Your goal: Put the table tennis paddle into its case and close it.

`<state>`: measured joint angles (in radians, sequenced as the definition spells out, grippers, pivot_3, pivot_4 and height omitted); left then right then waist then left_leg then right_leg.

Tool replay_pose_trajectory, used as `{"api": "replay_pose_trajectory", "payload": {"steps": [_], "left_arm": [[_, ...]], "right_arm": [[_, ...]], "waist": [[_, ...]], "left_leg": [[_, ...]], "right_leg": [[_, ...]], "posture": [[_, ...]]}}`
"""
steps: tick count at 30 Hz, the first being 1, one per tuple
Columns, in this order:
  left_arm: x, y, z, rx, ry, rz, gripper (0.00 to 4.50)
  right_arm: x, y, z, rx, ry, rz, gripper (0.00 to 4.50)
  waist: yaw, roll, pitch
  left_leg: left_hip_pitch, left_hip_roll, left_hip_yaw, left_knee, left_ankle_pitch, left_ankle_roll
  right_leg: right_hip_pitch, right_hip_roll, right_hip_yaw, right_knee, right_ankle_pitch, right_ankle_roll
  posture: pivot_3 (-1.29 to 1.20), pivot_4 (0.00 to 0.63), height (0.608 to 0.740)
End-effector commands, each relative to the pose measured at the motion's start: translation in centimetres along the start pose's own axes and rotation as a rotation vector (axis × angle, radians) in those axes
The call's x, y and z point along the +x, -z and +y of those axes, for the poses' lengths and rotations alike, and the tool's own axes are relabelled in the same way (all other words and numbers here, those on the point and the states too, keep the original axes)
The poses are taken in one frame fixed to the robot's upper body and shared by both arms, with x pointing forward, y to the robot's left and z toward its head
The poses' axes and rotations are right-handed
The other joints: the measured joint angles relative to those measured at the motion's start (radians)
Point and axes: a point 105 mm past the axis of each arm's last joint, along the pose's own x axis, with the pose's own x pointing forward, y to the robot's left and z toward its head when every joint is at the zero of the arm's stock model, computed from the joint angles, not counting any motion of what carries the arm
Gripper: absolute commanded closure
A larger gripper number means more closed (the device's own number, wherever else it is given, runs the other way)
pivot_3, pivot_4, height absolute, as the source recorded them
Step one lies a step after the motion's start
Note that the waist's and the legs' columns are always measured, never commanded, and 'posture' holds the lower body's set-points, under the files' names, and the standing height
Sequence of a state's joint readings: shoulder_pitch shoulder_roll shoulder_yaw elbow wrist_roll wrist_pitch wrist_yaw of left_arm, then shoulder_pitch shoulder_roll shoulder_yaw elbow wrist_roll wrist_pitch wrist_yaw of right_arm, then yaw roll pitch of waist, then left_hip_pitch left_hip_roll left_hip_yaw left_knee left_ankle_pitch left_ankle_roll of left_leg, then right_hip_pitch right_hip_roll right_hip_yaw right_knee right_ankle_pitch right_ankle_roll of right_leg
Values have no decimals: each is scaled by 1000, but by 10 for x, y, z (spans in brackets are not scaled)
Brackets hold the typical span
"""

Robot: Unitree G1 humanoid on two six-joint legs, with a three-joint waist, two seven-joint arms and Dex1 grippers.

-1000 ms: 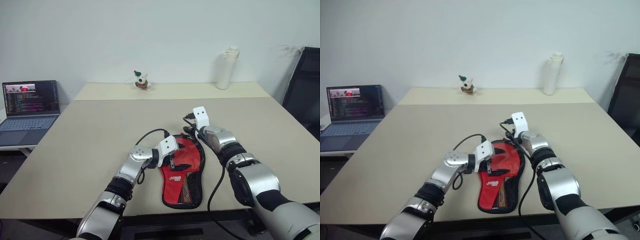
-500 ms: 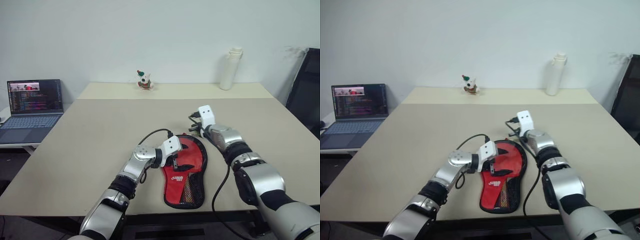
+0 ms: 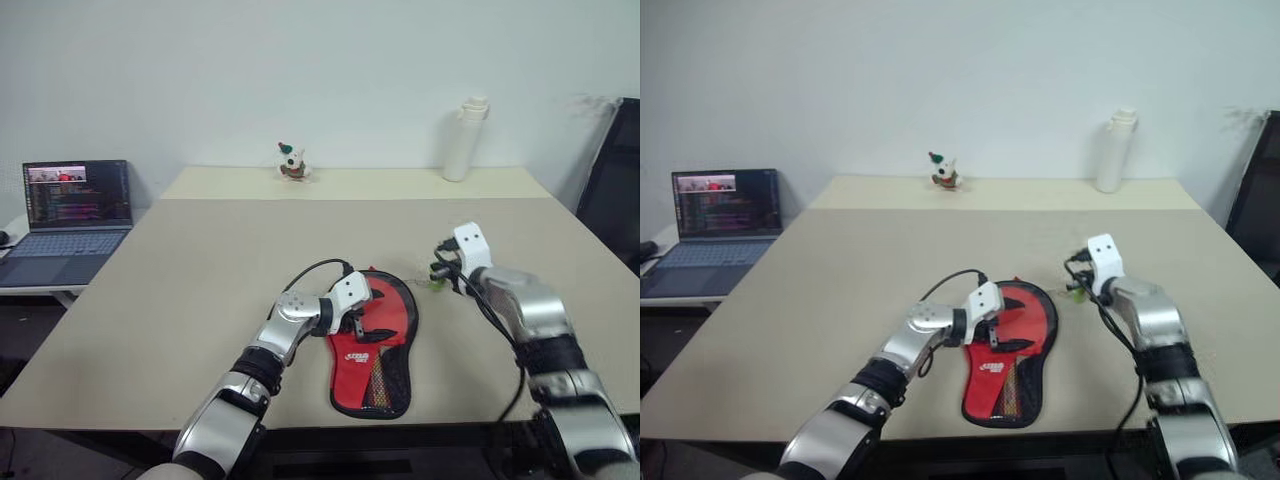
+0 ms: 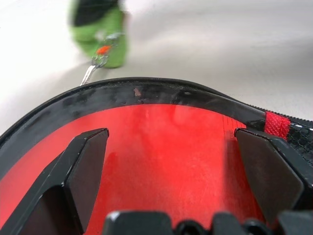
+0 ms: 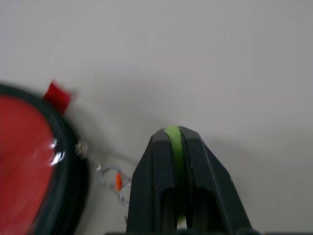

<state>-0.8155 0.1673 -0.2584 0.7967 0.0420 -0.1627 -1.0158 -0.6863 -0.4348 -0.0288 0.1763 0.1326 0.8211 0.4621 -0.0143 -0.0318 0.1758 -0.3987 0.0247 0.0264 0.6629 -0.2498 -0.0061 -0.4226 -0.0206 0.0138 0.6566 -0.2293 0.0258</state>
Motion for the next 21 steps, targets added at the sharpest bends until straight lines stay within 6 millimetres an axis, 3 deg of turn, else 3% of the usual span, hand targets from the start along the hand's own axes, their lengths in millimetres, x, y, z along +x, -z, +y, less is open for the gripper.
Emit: {"api": "replay_pose_trajectory", "payload": {"steps": [1,5,12,21], "left_arm": [[5,20,-12,-34,41,69,0],[9,22,-15,-43,48,72,0],[14,22,-18,-47,60,69,0],[17,21,-20,-43,66,66,0]], "right_arm": [[-32,-13,-1,-20,6,-38,4470],[-67,10,20,-21,-74,32,4470],[-106,41,58,36,-261,163,4470],[-140,71,83,72,-404,298,4470]], "waist": [[3,1,0],[15,1,-1],[20,2,-4],[31,1,-5]], "left_leg": [[0,0,0,0,0,0],[-1,0,-1,0,0,0],[-1,0,-2,0,0,0],[-1,-1,-3,0,-1,1]], "right_leg": [[0,0,0,0,0,0],[1,1,-2,-3,0,0],[4,0,-3,-7,0,1],[5,0,-4,-11,0,2]], "posture": [[0,150,740],[0,150,740],[0,150,740],[0,150,740]]}}
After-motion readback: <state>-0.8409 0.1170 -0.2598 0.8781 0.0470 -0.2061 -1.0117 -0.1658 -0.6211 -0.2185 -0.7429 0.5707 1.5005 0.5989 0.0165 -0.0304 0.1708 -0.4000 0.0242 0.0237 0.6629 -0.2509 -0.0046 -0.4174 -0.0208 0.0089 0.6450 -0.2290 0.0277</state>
